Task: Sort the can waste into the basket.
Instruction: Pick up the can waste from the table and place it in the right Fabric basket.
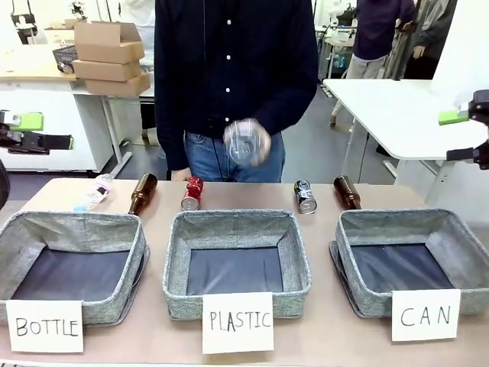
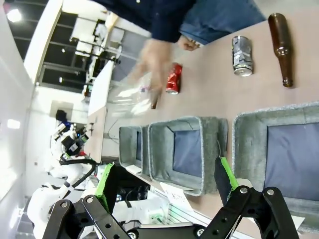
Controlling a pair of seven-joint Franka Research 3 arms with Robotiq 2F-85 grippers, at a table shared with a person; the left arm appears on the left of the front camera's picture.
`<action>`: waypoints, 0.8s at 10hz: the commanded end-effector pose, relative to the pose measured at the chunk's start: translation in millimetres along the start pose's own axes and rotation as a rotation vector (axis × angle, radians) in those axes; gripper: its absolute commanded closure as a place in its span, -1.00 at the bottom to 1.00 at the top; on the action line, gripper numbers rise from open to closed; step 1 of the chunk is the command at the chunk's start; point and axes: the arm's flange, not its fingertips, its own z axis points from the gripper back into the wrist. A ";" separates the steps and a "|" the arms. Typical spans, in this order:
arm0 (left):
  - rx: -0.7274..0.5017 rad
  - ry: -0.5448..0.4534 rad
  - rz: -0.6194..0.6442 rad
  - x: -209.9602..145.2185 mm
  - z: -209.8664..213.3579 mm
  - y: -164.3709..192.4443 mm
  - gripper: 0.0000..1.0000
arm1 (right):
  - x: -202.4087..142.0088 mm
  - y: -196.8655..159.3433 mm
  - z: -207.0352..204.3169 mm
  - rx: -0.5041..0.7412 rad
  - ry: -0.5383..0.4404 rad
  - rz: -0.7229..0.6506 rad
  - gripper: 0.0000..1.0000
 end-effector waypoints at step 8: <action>0.340 0.167 0.211 74.5 -102.0 114.0 -1.00 | 4.9 0.3 -1.3 0.020 -0.006 0.026 -1.00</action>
